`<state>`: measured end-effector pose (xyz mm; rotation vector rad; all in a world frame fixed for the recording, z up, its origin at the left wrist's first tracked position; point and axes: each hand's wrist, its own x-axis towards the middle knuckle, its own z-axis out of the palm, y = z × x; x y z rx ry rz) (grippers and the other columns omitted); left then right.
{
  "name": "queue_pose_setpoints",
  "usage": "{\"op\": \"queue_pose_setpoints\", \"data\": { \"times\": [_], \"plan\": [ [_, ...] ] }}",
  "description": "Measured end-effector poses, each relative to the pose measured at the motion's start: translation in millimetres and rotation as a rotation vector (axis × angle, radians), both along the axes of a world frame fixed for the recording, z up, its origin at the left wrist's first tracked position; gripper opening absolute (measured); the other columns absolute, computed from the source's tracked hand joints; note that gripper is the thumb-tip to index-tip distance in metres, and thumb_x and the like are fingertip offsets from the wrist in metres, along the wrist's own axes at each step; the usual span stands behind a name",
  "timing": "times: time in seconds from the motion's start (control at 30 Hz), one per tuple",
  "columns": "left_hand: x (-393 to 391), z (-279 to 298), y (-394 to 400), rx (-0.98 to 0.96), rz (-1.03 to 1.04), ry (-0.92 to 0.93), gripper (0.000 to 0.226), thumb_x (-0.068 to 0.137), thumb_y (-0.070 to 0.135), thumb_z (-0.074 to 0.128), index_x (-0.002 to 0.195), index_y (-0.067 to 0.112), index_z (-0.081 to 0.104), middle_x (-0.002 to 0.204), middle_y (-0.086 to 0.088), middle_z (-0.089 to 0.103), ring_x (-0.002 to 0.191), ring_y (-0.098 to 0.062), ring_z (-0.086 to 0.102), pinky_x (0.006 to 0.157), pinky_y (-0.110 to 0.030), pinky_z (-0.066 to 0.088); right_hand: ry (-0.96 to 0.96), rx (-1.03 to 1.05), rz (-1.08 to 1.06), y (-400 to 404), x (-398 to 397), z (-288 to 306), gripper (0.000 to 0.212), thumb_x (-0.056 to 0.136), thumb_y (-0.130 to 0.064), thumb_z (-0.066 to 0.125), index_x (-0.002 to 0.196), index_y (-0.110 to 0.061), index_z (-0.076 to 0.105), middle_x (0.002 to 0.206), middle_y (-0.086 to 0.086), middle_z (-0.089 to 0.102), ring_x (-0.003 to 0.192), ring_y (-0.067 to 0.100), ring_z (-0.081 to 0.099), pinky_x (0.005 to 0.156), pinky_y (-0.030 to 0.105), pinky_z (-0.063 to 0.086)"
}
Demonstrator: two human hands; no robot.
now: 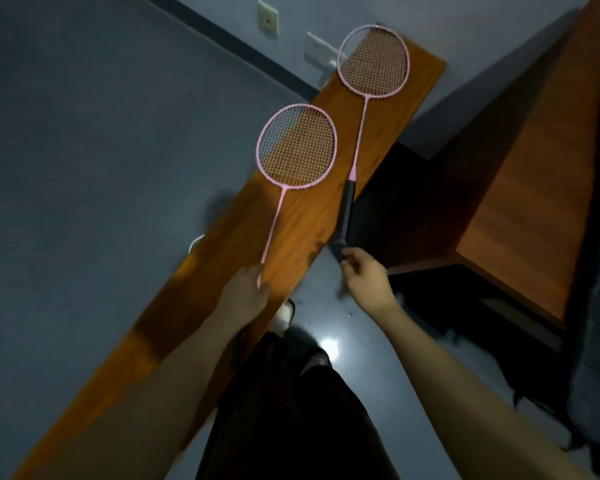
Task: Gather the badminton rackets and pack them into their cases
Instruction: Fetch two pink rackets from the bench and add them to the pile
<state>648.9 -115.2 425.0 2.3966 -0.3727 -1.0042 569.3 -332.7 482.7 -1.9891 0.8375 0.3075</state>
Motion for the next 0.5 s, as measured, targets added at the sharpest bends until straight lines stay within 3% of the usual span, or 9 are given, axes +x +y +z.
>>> {"op": "queue_pose_setpoints", "data": {
  "times": [0.1,0.2,0.27,0.37,0.5],
  "plan": [
    [43,-16,-31,0.012,-0.115,-0.054,0.047,0.088,0.034,0.048,0.13,0.013,0.043,0.115,-0.013,0.054,0.098,-0.031,0.058,0.086,-0.043,0.049,-0.025,-0.028,-0.089,-10,43,-27,0.031,0.096,-0.012,0.047,0.126,-0.007,0.052,0.116,0.009,0.061,0.094,0.016,0.058,0.074,0.017,0.043],
    [75,-42,-51,0.094,-0.302,-0.19,0.055,0.091,0.028,0.049,0.14,0.012,0.029,0.124,-0.012,0.048,0.103,-0.027,0.053,0.089,-0.039,0.046,0.02,-0.014,-0.152,-10,67,-56,0.029,0.096,-0.01,0.047,0.124,-0.01,0.053,0.118,0.007,0.057,0.081,0.003,0.052,0.06,0.004,0.04],
    [94,-63,-61,0.143,-0.317,-0.192,0.062,0.09,0.031,0.05,0.143,0.015,0.021,0.128,-0.011,0.044,0.113,-0.027,0.047,0.095,-0.038,0.041,0.011,-0.056,-0.174,-11,76,-71,0.031,0.095,-0.011,0.047,0.126,-0.013,0.051,0.123,0.007,0.052,0.095,0.008,0.051,0.073,0.008,0.041],
    [107,-87,-75,0.135,-0.208,-0.15,0.075,0.088,0.028,0.057,0.145,0.017,0.009,0.137,-0.012,0.034,0.124,-0.03,0.039,0.102,-0.039,0.036,-0.011,-0.165,-0.225,-19,89,-95,0.039,0.093,-0.013,0.051,0.132,-0.016,0.046,0.132,0.007,0.039,0.12,0.019,0.043,0.101,0.032,0.042],
    [104,-108,-76,-0.088,-0.052,-0.191,0.065,0.091,0.015,0.052,0.145,0.013,0.017,0.133,-0.016,0.035,0.119,-0.031,0.042,0.099,-0.035,0.038,0.005,-0.271,-0.259,-25,102,-122,0.053,0.09,-0.015,0.058,0.138,-0.021,0.036,0.138,0.008,0.03,0.128,0.024,0.036,0.107,0.035,0.036]
  ]
}}
